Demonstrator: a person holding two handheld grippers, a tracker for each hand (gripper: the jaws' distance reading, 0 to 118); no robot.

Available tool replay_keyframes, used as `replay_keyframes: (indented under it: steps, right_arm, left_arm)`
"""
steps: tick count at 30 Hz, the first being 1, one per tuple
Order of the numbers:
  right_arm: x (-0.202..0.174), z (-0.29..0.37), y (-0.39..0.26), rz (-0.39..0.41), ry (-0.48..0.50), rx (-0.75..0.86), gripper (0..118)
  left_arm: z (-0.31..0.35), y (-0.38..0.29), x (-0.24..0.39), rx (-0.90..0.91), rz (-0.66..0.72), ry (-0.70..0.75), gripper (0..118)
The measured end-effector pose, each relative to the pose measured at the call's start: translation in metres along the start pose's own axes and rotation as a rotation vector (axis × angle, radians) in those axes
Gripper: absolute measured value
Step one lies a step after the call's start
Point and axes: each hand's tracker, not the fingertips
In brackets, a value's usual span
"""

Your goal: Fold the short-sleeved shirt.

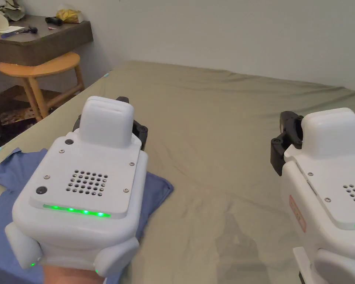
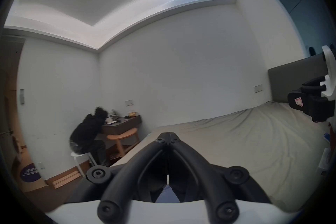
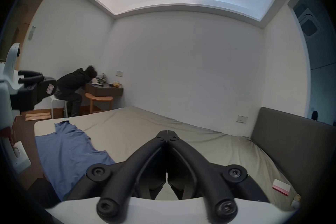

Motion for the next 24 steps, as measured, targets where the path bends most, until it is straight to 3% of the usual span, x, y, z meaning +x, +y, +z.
replay_keyframes:
  steps: [7, 11, 20, 24]
  right_arm:
    - [-0.049, -0.018, 0.004, -0.059, 0.159, 0.005, 1]
    - [-0.071, -0.025, 0.005, -0.034, 0.206, 0.014, 1]
    - [-0.09, -0.033, 0.002, -0.012, 0.269, 0.001, 1]
    - [-0.086, -0.037, -0.003, 0.025, 0.273, -0.017, 1]
  left_arm:
    - [0.019, -0.018, -0.067, -0.059, -0.075, 0.217, 0]
    - [0.03, -0.024, -0.092, -0.081, -0.024, 0.284, 0]
    - [0.015, -0.044, -0.09, -0.145, -0.008, 0.251, 0]
    - [-0.012, -0.064, -0.09, -0.266, 0.044, 0.223, 0]
